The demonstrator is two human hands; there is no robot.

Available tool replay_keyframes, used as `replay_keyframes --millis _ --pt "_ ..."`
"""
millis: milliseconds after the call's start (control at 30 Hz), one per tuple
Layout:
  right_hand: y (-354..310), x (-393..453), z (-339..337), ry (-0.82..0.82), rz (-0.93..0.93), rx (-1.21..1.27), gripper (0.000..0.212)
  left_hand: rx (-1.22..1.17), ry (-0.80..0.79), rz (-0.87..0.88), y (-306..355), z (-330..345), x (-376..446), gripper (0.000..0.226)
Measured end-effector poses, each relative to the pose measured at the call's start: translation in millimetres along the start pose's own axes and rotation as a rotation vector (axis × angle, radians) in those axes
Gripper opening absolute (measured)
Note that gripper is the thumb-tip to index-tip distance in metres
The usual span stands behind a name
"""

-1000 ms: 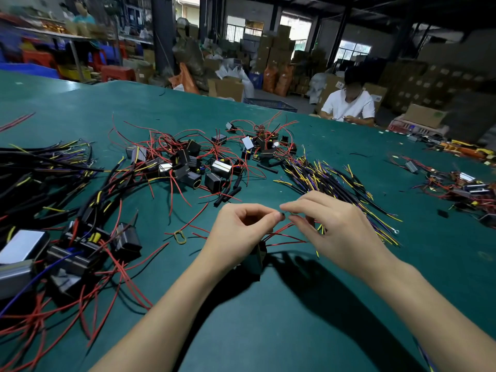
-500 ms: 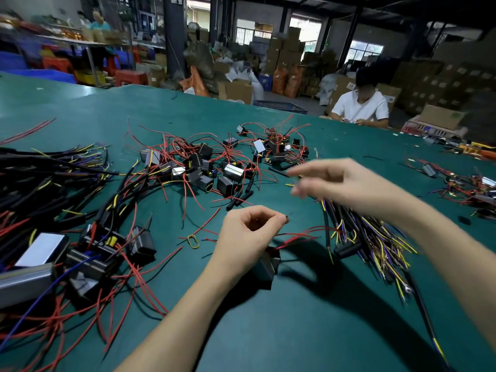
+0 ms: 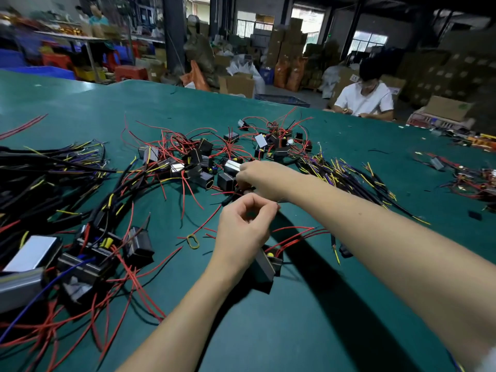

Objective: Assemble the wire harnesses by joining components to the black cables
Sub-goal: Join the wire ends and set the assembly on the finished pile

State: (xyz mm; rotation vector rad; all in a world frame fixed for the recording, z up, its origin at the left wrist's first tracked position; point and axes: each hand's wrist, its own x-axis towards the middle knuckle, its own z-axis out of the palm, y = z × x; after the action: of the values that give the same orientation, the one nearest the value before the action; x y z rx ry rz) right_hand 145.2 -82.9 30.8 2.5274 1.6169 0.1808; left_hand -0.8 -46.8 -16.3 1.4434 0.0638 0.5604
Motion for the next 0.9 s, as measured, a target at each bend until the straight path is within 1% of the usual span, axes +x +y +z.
replay_keyframes --millis 33,100,167,200,233,300,333,433,733,900 --pt "2.6 -7.5 -2.0 0.102 0.038 0.116 0.014 0.008 0.007 0.004 0.1 0.2 0.0 0.02" --pt "7.4 -31.2 -6.1 0.373 0.221 0.469 0.002 0.012 0.026 0.001 -0.6 0.7 0.1 0.022" --pt "8.2 -65.3 -7.2 0.588 0.438 0.936 0.013 0.01 0.047 0.0 -2.0 2.0 0.3 0.023" --pt "6.2 -84.0 -6.3 0.665 0.506 1.164 0.016 0.018 0.055 0.004 -2.2 3.0 0.1 0.023" --pt "3.2 -102.1 -5.1 0.719 0.547 1.34 0.016 0.027 0.062 0.009 -2.1 3.8 -0.4 0.022" --pt "-8.0 -130.5 -3.6 0.764 0.568 1.591 0.011 0.031 0.072 0.021 -1.9 4.6 -1.3 0.021" --pt "-14.3 -139.7 -3.3 0.769 0.556 1.677 0.008 0.034 0.076 0.027 -2.0 4.7 -1.7 0.02" --pt "-30.5 -148.6 -3.0 0.79 0.526 1.778 0.013 0.081 0.076 0.06 -0.7 5.2 -3.0 0.02" --pt "-43.3 -145.3 -1.5 0.912 0.532 1.728 0.004 0.159 0.08 0.086 -0.3 8.0 -3.1 0.021" --pt "-45.6 -143.3 -0.7 0.87 0.526 1.724 0.005 0.165 0.062 0.091 1.0 7.6 -3.7 0.021"
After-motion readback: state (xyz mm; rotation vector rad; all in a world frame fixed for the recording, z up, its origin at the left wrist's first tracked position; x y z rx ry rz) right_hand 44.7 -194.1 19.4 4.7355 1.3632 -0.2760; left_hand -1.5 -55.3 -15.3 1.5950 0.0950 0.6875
